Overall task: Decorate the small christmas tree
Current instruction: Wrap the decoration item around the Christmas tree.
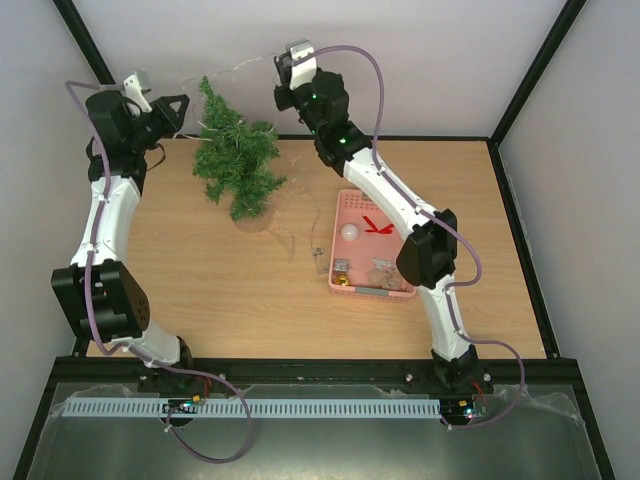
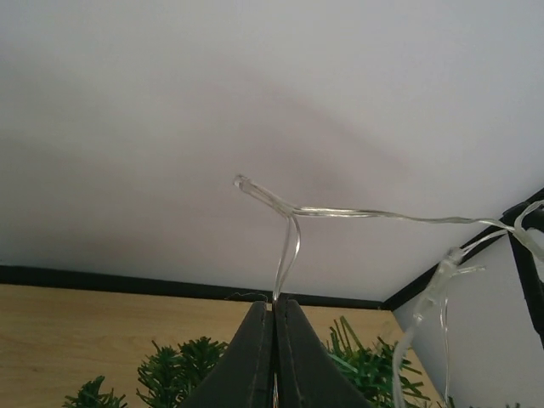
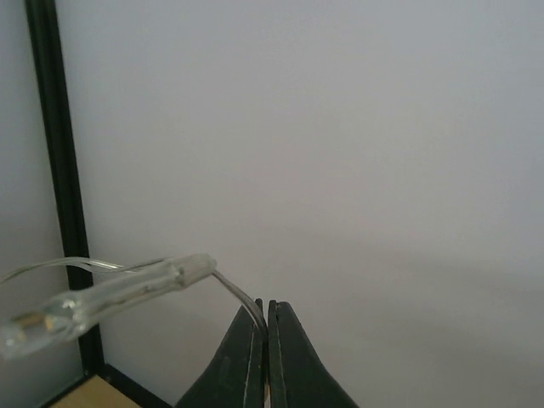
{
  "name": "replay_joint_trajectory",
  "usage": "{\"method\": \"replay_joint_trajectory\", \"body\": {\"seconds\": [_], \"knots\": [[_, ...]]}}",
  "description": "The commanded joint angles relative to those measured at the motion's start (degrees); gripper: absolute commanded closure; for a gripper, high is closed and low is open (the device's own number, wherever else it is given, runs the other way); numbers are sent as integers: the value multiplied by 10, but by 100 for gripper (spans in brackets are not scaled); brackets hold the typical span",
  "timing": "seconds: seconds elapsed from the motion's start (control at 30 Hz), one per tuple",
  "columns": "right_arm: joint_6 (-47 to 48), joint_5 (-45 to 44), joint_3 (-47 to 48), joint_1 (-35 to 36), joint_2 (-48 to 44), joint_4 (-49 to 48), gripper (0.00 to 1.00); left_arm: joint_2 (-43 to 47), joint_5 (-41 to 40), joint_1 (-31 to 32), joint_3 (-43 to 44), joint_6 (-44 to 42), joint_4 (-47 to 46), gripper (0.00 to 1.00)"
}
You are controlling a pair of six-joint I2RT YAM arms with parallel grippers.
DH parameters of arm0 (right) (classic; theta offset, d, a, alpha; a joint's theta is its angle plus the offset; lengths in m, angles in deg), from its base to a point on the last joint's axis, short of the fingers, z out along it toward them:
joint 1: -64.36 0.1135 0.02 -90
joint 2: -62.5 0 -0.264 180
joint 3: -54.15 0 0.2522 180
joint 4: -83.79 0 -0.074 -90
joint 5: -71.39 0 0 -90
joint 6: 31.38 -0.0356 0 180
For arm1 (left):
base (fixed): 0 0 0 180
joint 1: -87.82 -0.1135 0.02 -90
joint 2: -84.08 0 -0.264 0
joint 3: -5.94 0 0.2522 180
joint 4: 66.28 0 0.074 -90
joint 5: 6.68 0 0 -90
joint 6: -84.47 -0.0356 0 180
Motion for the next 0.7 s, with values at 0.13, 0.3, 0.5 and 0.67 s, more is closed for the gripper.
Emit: {"method": "replay_joint_trajectory", "body": {"seconds": [0.13,0.3,0.5,0.67], "knots": [[-8,-11,-9,-9,-14,91,98,-33,32,4,68,-2,77,97],[2,-69,-9,-10,-25,141,98,-32,58,11,67,-8,73,93],[11,-100,-34,-14,-63,180,98,-20,58,11,70,-17,95,74],[18,-103,-68,-13,-99,210,98,3,41,11,57,-18,96,69]]}}
